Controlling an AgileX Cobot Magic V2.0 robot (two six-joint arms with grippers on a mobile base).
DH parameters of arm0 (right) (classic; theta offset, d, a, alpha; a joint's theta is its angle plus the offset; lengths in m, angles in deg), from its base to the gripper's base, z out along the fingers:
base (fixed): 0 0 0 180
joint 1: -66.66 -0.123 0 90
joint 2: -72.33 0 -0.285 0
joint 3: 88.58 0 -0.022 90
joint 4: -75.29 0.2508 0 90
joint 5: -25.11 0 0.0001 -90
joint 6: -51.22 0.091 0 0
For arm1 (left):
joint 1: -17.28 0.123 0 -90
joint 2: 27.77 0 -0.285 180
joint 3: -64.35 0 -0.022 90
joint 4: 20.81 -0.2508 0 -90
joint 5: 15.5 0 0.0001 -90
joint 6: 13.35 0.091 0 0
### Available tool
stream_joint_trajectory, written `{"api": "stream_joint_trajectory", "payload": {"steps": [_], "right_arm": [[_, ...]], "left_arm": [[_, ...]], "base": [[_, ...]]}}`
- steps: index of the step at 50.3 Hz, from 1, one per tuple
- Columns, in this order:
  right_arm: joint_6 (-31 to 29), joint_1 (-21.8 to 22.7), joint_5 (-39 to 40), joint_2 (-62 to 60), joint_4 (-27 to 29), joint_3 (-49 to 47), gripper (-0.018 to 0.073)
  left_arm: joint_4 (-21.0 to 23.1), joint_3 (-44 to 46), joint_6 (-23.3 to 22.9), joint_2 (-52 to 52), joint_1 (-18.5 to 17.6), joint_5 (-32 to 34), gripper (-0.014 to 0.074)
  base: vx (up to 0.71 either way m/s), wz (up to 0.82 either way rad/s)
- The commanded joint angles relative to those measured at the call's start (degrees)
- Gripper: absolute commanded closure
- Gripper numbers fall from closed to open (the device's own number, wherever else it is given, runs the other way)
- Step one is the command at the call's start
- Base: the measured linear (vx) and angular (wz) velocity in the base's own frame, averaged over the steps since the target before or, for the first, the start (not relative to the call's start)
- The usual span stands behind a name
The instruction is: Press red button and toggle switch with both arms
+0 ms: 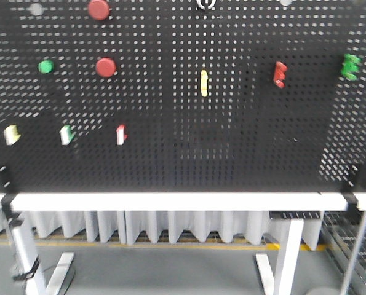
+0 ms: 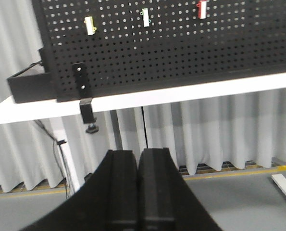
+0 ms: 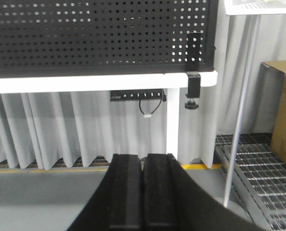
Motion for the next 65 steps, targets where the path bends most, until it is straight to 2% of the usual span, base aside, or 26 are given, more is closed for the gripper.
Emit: {"api": "stream_joint_trajectory", "payload": {"steps": [1,33,65], "right_arm": [[-0.25,0.38,4.56,-0.33,-0.57,0.65,0.0559],[-0.25,0.38,4.56,-0.33,-0.57,0.65,0.0559],[-0.25,0.38,4.55,-0.33,-0.57,0.65,0.0559]], "left_arm": [[0.59,-1.90,-0.22,-0.36,-0.14,4.82,0.0594],[0.59,-1.90,-0.22,-0.36,-0.14,4.82,0.0594],[0.59,-1.90,-0.22,-0.36,-0.14,4.82,0.0594]], "base": [[0.48,-0.05],[0.31,-0.02],[0.07,-0.01]]}}
